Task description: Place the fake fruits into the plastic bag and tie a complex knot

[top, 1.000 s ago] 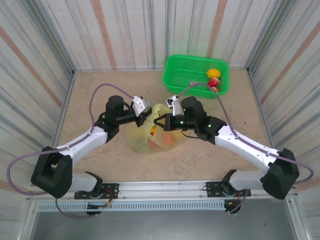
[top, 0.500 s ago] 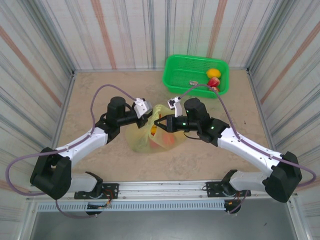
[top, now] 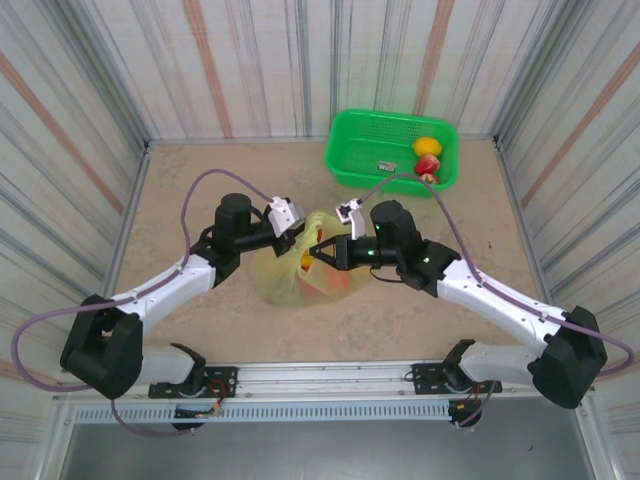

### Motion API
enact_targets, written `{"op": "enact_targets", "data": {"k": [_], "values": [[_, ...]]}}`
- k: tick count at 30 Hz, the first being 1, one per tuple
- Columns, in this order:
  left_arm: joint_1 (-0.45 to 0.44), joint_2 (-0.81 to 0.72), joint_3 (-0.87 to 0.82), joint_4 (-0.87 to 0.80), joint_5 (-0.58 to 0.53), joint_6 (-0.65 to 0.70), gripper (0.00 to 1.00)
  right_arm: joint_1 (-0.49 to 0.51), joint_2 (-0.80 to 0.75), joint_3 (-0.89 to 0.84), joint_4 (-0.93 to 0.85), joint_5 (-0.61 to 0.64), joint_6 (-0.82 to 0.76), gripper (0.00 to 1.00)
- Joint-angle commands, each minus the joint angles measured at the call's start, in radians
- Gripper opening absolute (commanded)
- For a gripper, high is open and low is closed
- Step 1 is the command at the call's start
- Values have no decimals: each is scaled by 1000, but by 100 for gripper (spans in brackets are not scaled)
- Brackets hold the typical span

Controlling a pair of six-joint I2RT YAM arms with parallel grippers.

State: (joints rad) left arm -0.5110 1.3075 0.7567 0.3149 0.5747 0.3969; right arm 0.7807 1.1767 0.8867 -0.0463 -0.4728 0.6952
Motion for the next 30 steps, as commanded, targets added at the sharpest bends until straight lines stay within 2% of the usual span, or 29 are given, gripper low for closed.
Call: {"op": "enact_targets", "data": {"k": [1, 7, 15, 20, 25, 30], "values": [[-3, -11, 1, -8, -4, 22, 0, -19, -37, -12, 19, -14, -23, 19], [-3, -14, 1, -12, 1, 22, 0, -37, -21, -10, 47, -5, -19, 1], [-4, -29, -2, -21, -43, 34, 0, -37, -41, -10, -40, -4, -75, 0], [-11, -50, 3, -69, -130, 51, 0, -46, -112, -42, -145, 64, -114, 0], [-52, -86, 0, -124, -292, 129, 0, -42, -166, -77, -201, 92, -132, 0], [-57, -111, 15, -144, -416, 147, 0, -38, -216, -104, -258, 129, -147, 0]]}}
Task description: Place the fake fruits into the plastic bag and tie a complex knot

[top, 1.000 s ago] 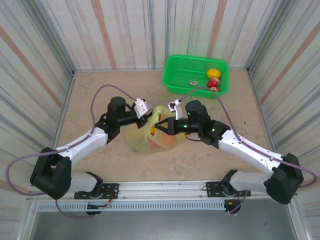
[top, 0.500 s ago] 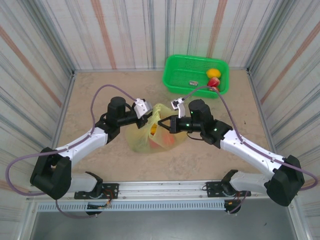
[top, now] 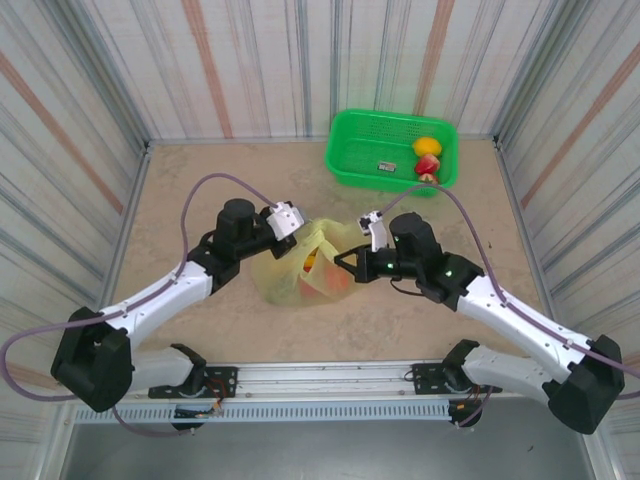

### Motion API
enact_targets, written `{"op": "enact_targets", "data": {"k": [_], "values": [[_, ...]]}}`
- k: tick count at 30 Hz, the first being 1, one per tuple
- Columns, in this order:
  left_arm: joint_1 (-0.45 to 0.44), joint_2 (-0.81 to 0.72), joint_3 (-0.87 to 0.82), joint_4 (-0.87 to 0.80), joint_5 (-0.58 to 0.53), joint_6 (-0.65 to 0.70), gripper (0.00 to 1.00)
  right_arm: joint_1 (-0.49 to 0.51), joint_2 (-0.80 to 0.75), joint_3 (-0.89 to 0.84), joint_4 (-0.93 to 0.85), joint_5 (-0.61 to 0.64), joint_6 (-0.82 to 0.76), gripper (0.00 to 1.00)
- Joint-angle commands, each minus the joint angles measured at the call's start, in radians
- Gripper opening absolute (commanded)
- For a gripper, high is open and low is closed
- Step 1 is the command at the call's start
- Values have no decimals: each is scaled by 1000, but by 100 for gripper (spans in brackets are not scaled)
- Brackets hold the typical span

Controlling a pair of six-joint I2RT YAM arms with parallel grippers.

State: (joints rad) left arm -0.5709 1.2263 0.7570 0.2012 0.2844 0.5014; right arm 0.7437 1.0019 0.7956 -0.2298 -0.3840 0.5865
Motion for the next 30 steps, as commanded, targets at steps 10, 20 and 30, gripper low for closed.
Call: {"op": "enact_targets", "data": {"k": [10, 20, 30], "values": [[3, -62, 22, -22, -247, 60, 0, 3, -70, -63, -125, 103, -39, 0], [70, -37, 36, -78, -357, -107, 0, 2, -81, -133, -181, 246, 36, 0], [132, -30, 2, -81, -338, -197, 0, -72, -167, -229, -142, 204, 95, 0]]}}
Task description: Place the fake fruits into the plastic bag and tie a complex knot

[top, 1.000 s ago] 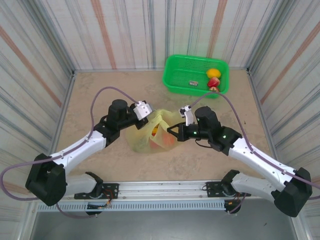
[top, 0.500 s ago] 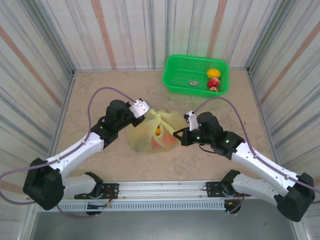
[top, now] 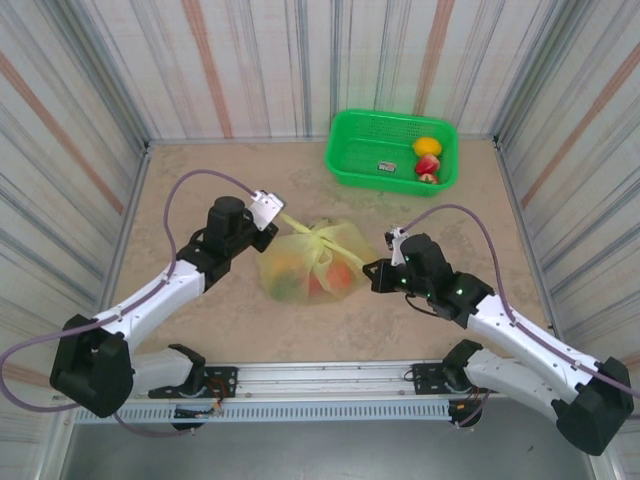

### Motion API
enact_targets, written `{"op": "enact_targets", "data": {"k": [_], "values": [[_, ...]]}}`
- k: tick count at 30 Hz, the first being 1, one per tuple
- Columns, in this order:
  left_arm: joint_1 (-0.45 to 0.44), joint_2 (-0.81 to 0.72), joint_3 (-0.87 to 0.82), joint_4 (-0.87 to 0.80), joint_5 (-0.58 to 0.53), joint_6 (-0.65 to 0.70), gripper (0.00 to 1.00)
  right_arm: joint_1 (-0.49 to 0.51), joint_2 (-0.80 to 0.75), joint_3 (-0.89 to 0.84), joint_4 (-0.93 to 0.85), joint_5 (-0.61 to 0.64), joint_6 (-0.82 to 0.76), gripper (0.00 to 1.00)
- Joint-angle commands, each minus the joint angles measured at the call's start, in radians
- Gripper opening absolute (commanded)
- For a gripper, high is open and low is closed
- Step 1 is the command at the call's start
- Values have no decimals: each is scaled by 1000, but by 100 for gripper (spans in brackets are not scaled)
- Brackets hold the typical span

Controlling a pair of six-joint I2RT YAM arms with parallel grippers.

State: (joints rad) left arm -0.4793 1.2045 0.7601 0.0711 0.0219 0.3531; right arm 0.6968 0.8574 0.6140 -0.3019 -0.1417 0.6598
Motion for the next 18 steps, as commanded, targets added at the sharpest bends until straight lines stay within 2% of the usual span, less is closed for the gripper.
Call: {"op": "enact_targets", "data": {"k": [1, 4, 7, 10, 11, 14, 18], "values": [[41, -12, -10, 72, -39, -54, 0, -28, -13, -54, -19, -121, 0, 0], [10, -16, -36, 123, 71, -32, 0, -10, 58, -15, 53, -320, -71, 0], [-54, -3, -44, 118, 106, 43, 0, 29, 126, 44, 48, -341, -148, 0], [-82, 1, -59, 127, 109, 52, 0, 30, 199, 96, 29, -337, -183, 2], [-87, 1, -61, 127, 105, 53, 0, 28, 214, 111, 24, -333, -192, 13], [-93, -3, -58, 116, 106, 67, 0, 23, 241, 150, 17, -329, -206, 34], [-94, -11, -59, 119, 104, 72, 0, 5, 271, 186, 7, -321, -219, 39]]}}
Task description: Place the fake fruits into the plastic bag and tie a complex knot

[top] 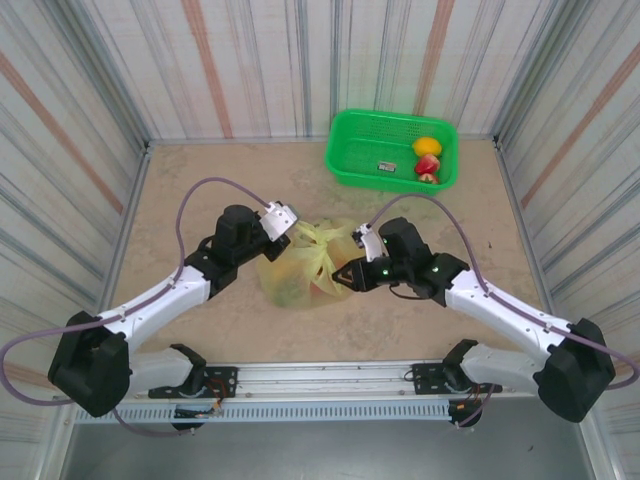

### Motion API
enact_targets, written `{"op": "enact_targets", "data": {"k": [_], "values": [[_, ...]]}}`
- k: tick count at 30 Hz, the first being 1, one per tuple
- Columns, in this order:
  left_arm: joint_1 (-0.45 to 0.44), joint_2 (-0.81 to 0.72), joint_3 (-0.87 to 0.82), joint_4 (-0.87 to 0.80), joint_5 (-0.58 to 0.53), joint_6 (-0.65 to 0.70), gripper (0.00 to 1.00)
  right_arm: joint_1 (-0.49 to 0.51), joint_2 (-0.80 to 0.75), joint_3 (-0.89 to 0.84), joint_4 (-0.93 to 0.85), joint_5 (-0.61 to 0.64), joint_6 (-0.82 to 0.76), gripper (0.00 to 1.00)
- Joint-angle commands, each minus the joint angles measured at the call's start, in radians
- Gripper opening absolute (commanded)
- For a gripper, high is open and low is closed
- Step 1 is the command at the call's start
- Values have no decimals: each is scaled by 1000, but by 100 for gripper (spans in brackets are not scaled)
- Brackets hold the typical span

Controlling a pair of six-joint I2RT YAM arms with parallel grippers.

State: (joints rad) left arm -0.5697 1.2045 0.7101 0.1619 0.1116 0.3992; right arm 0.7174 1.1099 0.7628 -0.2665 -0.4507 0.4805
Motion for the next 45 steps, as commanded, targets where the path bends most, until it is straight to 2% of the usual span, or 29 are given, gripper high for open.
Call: {"op": "enact_targets", "data": {"k": [1, 8, 12, 15, 17, 18, 22, 26, 32, 36, 39, 42, 45], "values": [[-4, -12, -9, 28, 14, 27, 0, -21, 28, 43, -28, -12, -40, 39], [-4, -8, -6, 27, 16, 26, 0, -1, 120, 77, -21, -85, -37, 40], [-4, 0, -1, 25, 16, 20, 0, 10, 153, 78, -16, -79, -34, 39], [-4, 3, -5, 55, -67, -24, 0, 10, 157, 69, -9, -61, -27, 25], [-4, 0, -3, 69, -174, -69, 0, 10, 138, 68, -40, -6, -26, 5], [-2, -2, -1, 68, -219, -84, 0, 6, 124, 67, -58, 24, -29, 0], [20, -31, 21, 26, -320, -171, 0, -20, 0, 44, -119, 145, -18, 0], [38, -71, 64, -36, -487, -318, 0, -48, -161, 28, -157, 290, 18, 0], [59, -145, 73, -74, -561, -543, 0, -44, -266, -5, -152, 482, 205, 0], [88, -205, 35, -79, -636, -630, 0, -50, -302, -15, -232, 636, 221, 0], [144, -244, 16, -93, -646, -636, 0, -83, -347, -30, -256, 677, 203, 0], [212, -273, -5, -120, -621, -663, 0, -123, -363, -36, -269, 681, 177, 0], [240, -291, -28, -122, -626, -663, 0, -157, -361, -46, -269, 661, 170, 0]]}}
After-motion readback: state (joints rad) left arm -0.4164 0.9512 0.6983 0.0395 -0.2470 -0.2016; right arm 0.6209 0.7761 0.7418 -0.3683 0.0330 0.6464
